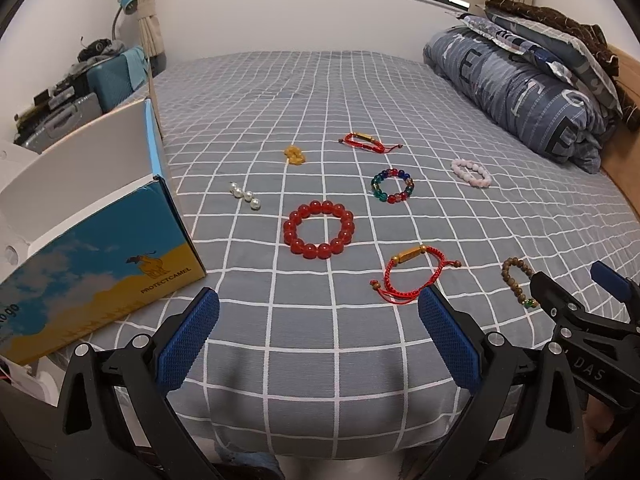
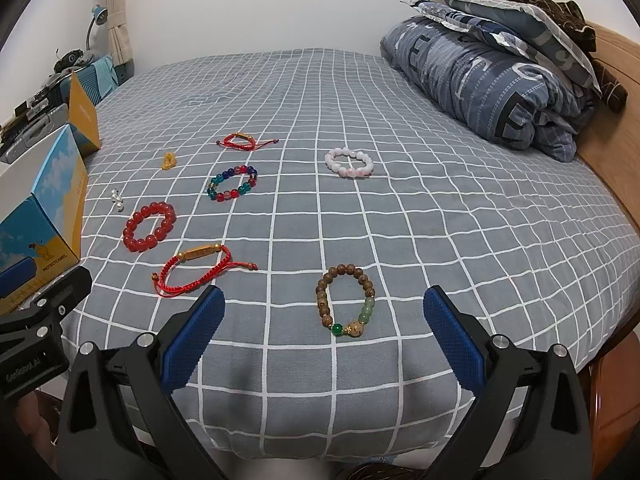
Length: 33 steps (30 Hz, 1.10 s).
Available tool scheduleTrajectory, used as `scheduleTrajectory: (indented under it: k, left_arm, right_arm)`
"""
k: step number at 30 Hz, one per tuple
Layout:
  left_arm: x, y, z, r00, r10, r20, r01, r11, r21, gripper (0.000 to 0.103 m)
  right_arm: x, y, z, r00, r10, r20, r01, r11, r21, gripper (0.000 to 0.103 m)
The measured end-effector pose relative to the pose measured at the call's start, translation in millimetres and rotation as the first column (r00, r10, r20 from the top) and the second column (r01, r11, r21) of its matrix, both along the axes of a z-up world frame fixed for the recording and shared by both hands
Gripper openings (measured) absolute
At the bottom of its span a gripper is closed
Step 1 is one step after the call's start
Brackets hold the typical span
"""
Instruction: Organize jewelry
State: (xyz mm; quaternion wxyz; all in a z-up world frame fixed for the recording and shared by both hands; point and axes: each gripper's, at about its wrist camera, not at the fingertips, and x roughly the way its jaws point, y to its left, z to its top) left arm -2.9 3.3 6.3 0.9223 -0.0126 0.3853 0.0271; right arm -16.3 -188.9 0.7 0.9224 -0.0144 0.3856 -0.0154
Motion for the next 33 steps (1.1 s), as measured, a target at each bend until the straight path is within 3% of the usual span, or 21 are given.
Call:
scheduleTrajectory:
  k: [33]
  left_arm:
    - [-3.0,-4.9,1.7,1.000,0.007,-0.011,-0.007,1.000,0.006,0.097]
  right_arm:
    - [0.8,-1.9,-0.9,1.000,-0.014,-0.027,0.013,1.000,-0.012,0.096]
